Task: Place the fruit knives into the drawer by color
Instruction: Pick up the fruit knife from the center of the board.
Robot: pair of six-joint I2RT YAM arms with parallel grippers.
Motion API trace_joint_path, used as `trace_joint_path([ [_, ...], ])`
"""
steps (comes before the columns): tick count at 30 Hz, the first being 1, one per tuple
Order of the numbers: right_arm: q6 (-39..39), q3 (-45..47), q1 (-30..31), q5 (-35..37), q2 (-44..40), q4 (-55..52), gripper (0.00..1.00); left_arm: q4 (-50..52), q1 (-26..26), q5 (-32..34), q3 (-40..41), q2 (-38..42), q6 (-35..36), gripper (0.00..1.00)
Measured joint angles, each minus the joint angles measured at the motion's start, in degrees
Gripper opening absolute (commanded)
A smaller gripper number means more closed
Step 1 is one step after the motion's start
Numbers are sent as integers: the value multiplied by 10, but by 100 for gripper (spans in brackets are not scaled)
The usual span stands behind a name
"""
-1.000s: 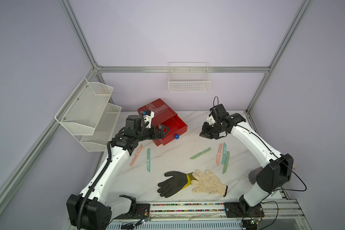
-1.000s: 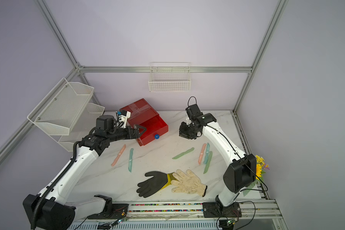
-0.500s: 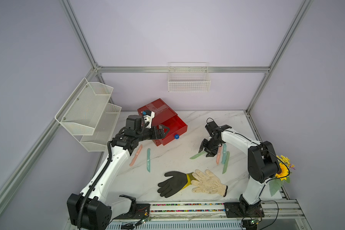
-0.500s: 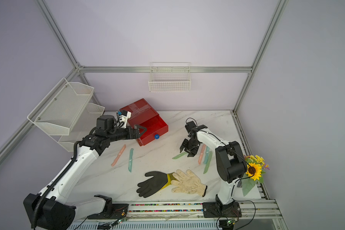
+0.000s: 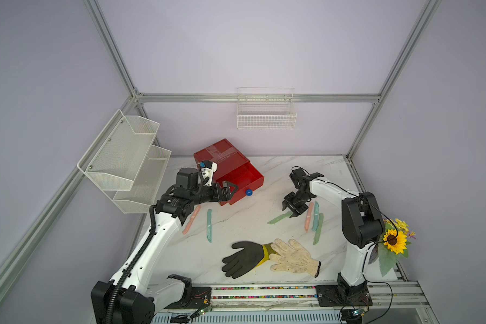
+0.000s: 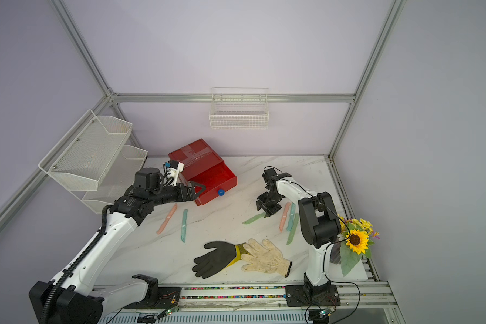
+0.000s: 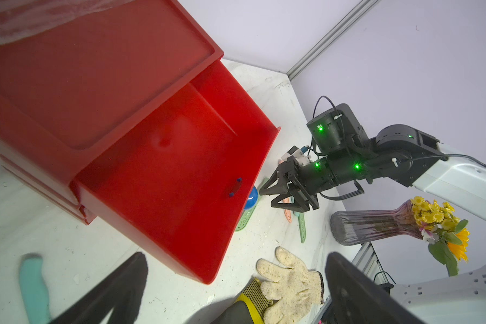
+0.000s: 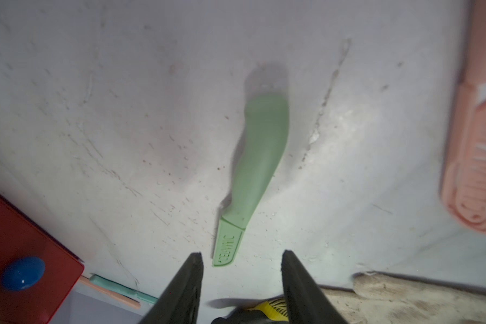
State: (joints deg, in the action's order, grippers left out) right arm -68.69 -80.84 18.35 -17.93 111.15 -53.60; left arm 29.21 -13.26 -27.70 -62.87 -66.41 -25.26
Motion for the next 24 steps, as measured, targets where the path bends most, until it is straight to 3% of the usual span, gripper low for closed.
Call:
trace_joint_path([
  [12,-88,-16,-4,5,53,0,46,2,0,4,0,0,10,100],
  [24,-103,-20,-10,4,61,-3,20,3,0,7,0,3,19,100],
])
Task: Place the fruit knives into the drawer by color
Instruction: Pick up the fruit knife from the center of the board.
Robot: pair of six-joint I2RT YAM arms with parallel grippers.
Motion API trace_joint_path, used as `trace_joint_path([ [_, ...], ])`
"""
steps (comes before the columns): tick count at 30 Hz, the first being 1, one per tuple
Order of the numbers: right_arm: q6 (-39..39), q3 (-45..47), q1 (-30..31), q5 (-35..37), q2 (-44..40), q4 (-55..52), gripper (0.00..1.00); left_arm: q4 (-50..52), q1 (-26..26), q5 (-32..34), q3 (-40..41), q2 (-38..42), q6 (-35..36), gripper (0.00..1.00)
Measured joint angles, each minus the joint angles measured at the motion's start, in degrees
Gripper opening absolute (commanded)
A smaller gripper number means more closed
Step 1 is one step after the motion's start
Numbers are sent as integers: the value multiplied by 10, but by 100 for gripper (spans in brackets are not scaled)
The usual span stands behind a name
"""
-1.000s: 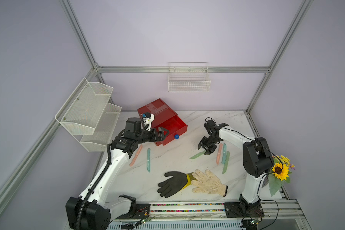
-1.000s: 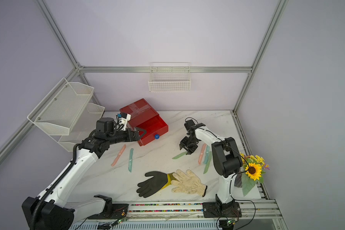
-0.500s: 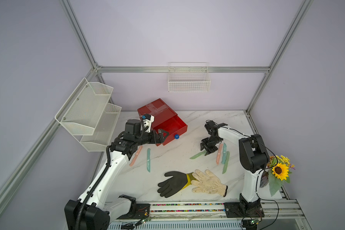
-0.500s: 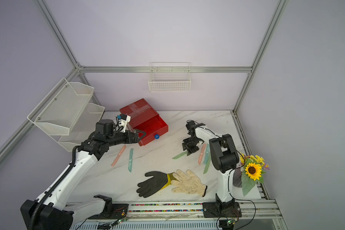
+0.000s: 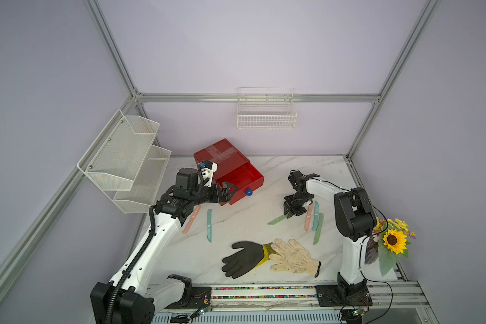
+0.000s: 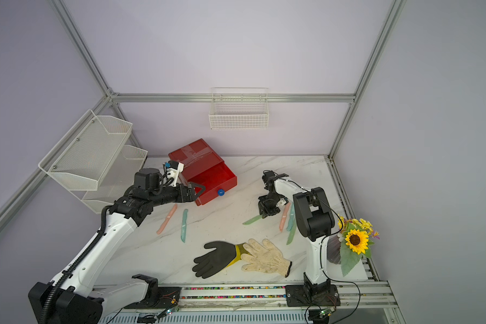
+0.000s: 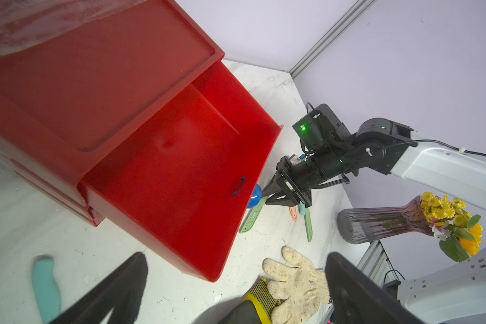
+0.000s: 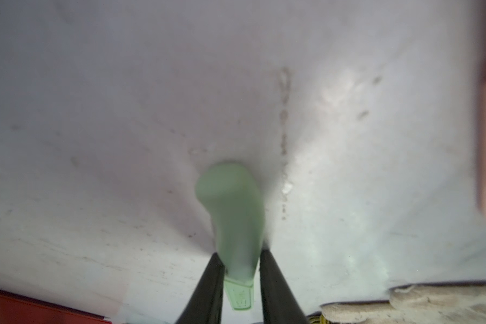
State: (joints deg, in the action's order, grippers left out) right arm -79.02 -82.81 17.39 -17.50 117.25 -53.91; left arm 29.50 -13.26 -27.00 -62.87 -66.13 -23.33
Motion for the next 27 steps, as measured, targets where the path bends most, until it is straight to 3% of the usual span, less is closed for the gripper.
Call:
trace_joint_path([
  [6,3,0,-2,-5,0,-1,3,0,0,2,0,0,3,100],
  [22,57,-8,-19,7,-3,-9,2,2,0,2,0,0,4,100],
  [27,83,-4,-20,10,-42,-20,1,3,0,2,-8,-7,4,100],
])
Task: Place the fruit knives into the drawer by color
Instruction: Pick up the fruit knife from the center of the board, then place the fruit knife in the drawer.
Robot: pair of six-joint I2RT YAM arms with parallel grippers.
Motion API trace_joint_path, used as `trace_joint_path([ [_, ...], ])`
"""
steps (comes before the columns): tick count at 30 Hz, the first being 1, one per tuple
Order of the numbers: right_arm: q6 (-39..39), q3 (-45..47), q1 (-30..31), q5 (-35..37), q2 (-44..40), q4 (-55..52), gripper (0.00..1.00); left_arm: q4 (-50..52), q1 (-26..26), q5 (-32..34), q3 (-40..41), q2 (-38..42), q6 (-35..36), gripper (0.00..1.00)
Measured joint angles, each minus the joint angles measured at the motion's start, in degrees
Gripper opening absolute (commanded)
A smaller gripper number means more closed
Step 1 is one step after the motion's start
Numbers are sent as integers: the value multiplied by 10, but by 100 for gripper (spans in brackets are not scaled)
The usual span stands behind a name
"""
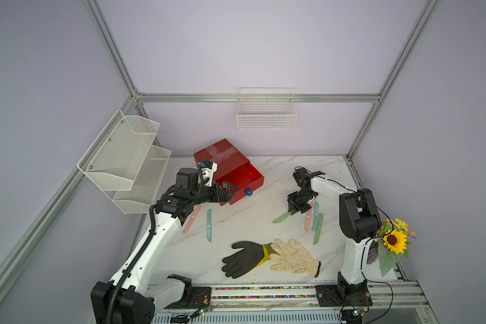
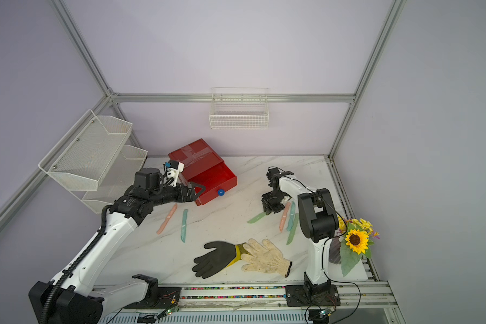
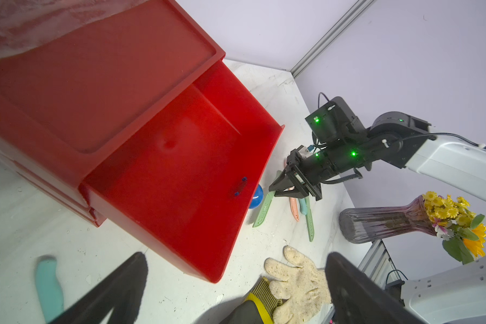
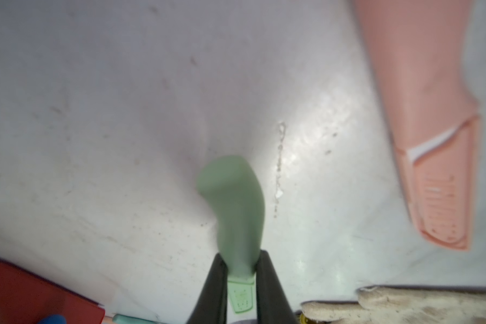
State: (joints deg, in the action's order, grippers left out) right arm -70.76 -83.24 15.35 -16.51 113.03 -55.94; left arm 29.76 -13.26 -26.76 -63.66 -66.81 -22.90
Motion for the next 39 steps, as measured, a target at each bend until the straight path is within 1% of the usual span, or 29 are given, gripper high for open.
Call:
trace_joint_path([
  [6,22,12,0,-10,-84,-10,1,-1,0,0,-18,-10,0,100],
  [10,31,14,0,-25,-122,-18,0,-1,0,0,-25,-20,0,100],
  [17,36,7,0,-53,-168,-35,0,-1,0,1,-44,-41,0,100],
  [23,35,-36,0,-90,-189,-42,0,-2,0,2,-72,-56,1,100],
  [27,26,-96,8,-115,-188,-42,0,-1,0,3,-83,-65,1,100],
  [31,7,-194,32,-139,-167,-37,0,-1,0,6,-96,-75,2,100],
  [33,-4,-258,49,-153,-139,-30,0,-1,0,6,-102,-79,2,100],
  [37,-29,-388,81,-180,-54,-7,0,-1,1,6,-110,-85,2,100],
  [39,-41,-430,94,-191,-14,4,0,-2,2,7,-111,-85,2,100],
])
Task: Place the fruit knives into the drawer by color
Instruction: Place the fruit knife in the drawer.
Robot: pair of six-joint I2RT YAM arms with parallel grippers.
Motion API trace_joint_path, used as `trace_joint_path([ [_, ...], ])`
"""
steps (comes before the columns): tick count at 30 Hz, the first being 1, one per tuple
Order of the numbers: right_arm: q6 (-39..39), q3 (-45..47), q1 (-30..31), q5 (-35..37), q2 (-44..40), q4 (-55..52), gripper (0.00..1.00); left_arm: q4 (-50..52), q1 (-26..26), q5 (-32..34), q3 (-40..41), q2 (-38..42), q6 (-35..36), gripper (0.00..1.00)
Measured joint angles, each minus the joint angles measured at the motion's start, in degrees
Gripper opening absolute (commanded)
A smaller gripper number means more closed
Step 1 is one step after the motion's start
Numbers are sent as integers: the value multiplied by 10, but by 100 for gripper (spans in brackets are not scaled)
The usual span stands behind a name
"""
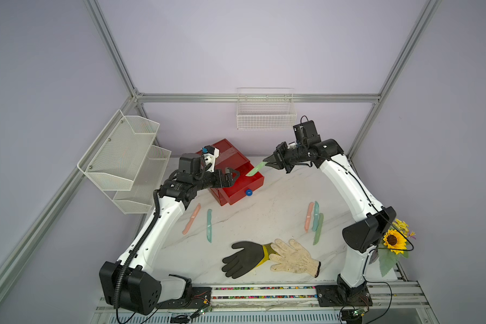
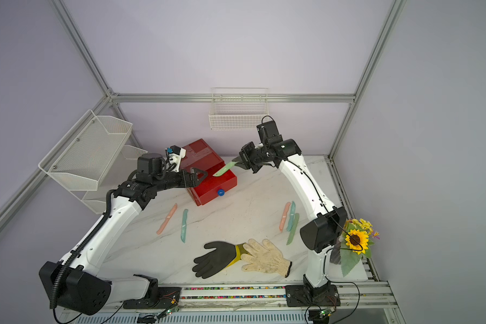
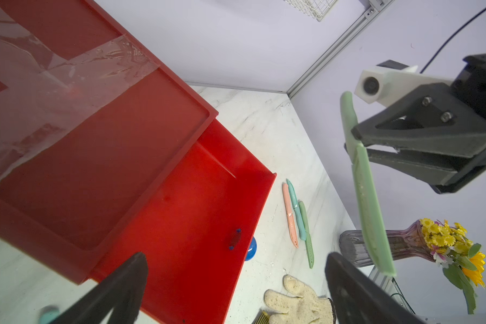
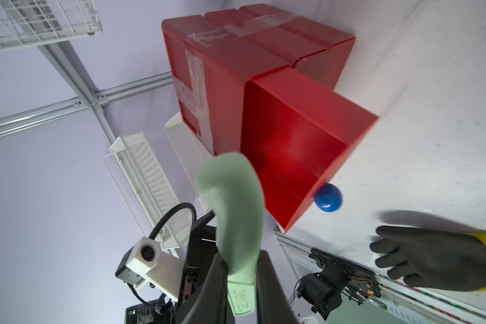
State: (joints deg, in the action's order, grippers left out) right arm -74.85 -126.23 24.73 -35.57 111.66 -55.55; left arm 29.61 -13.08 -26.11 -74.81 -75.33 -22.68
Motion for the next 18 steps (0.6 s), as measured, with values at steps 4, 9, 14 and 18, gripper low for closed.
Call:
trace_joint_path([
  [4,-31,-17,24,-21,54,33,0,3,9,6,0,0,8,100],
  [9,-64,4,47,-40,83,72,0,6,27,8,0,4,11,100],
  [14,-83,16,54,-54,88,100,16,9,34,8,1,20,12,100],
  [18,-89,20,53,-56,88,119,34,10,37,8,8,33,12,100],
])
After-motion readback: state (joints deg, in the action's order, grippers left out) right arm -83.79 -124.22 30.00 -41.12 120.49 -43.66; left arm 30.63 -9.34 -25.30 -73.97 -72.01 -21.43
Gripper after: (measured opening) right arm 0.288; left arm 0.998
